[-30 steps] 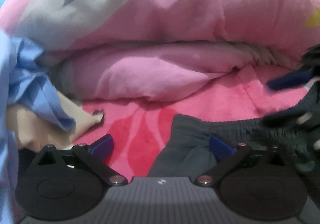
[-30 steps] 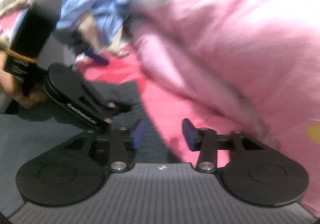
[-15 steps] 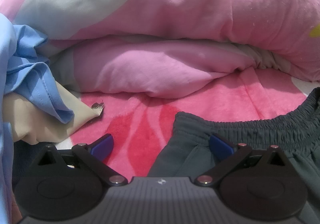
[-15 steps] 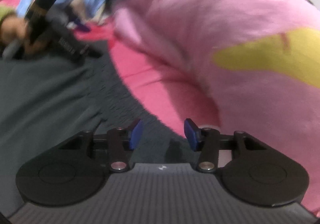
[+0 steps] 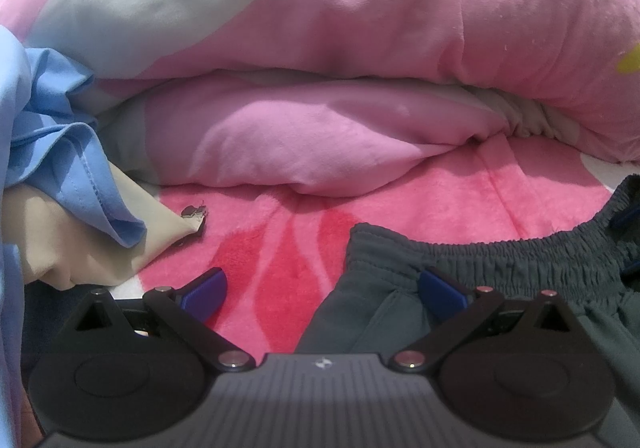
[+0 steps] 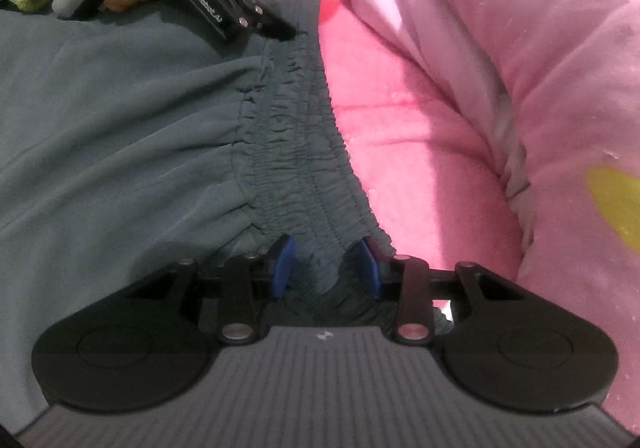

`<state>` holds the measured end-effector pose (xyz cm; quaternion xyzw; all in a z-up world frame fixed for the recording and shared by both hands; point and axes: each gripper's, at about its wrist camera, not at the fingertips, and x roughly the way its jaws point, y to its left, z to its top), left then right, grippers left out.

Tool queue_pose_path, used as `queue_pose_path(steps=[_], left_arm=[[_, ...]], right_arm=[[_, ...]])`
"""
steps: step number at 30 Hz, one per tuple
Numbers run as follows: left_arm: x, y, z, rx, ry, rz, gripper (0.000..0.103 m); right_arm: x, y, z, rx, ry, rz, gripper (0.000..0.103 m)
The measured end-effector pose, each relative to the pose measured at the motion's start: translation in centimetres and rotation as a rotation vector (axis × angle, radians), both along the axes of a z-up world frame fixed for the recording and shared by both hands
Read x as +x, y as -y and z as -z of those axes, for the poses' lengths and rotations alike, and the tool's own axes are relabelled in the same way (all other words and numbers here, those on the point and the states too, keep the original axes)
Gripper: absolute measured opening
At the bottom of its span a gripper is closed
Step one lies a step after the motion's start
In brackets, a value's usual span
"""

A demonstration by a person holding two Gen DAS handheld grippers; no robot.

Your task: Fold clothes

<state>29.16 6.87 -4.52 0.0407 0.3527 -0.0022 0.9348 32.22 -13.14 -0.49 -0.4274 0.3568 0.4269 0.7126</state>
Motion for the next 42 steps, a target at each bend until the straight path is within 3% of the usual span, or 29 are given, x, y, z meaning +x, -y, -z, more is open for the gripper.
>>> queue_pose_path(steps=[5,7,14,24,28,31,34,38,42], left_arm=[[-0.1,0.6,-0.3,0.000,0.001,-0.001,0.103],[-0.2,0.8,-0.4,-0.001,0.003,-0.001,0.103],[2.0,0.2,0.3,-0.005,0.003,0.021,0.103],[3.1,1.2,0.6,0.018,0.015,-0.004,0.103],[3.8,1.2,1.0,0.012,0.016,-0.008,0.103],[4.1,1.3,1.3,0.009,0.019,-0.009,0.103],[4.7,1.6,1.3,0.008,0.016,-0.010,0.103],[5.3,1.7,2.0,0.006,0.016,-0.011,0.103],[4.7,1.4,1.8,0.005,0.018,-0.013,0.103]], right_arm=[[-1.7,-0.1,0.5,-0.001,0.044,0.018,0.015],[-2.9,0.3,0.7,0.016,0.104,0.033,0.008],[-5.8,1.7,0.4,0.100,0.330,0.110,0.006],[-4.1,1.3,1.8,0.080,0.441,0.145,0.005],[-2.9,1.4,2.8,0.107,0.421,0.187,0.006],[-2.3,2.2,2.8,0.182,0.403,0.228,0.012],[-1.5,4.8,0.9,0.353,0.317,0.322,0.040],[-1.4,9.8,-2.0,0.605,0.238,0.471,0.051],[-1.6,14.0,-3.0,0.693,0.218,0.611,0.051]])
